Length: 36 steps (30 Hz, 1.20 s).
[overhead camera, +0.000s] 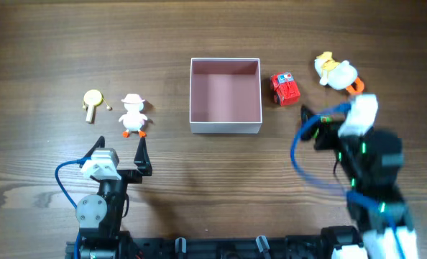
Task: Pack container
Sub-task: 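Move the right gripper over the red toy fire truck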
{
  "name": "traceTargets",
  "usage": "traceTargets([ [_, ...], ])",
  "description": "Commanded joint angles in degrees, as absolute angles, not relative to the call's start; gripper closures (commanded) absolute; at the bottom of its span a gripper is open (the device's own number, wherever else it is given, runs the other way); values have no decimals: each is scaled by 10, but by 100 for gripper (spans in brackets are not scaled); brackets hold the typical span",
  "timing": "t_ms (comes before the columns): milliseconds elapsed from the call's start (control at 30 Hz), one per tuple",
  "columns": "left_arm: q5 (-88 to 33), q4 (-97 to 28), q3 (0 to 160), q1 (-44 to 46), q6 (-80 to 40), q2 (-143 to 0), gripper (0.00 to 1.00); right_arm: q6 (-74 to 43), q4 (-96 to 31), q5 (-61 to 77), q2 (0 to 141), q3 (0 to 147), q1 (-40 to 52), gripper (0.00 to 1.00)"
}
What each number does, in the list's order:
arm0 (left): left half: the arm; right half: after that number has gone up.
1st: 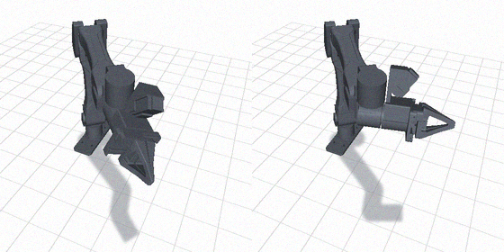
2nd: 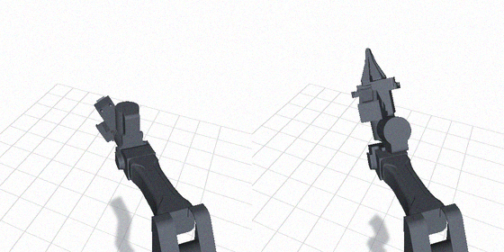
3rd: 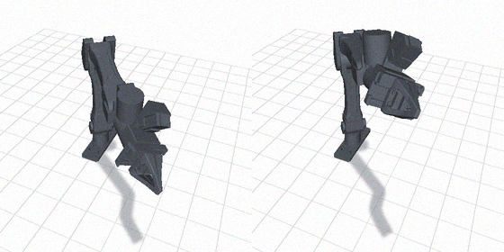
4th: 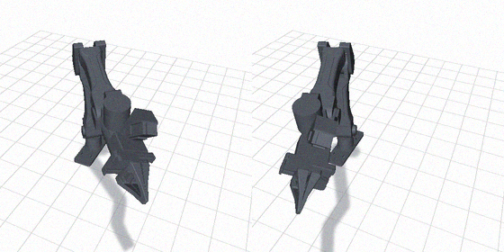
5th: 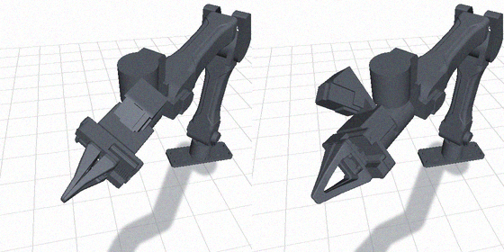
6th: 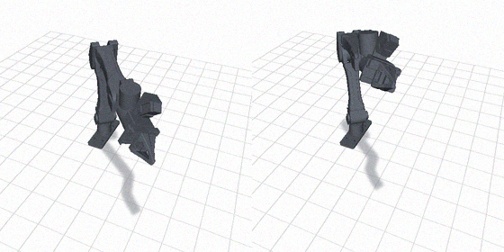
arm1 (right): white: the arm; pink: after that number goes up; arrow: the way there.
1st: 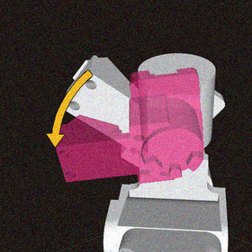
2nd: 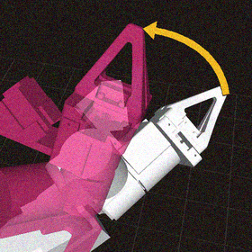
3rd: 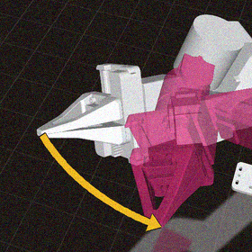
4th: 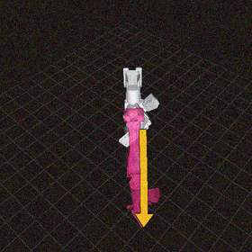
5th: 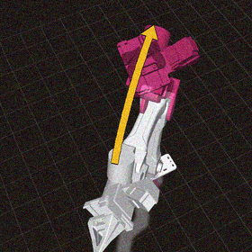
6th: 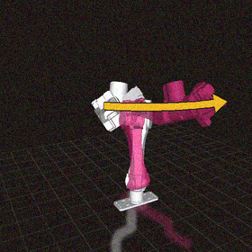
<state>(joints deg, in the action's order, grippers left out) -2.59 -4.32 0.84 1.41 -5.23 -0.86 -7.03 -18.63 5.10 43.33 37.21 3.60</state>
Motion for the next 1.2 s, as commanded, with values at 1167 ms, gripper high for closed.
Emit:
traceTargets([
  [1167, -20, -43, 3, 10, -48, -8, 0, 102, -637, 158, 1085, 922, -133, 0],
])
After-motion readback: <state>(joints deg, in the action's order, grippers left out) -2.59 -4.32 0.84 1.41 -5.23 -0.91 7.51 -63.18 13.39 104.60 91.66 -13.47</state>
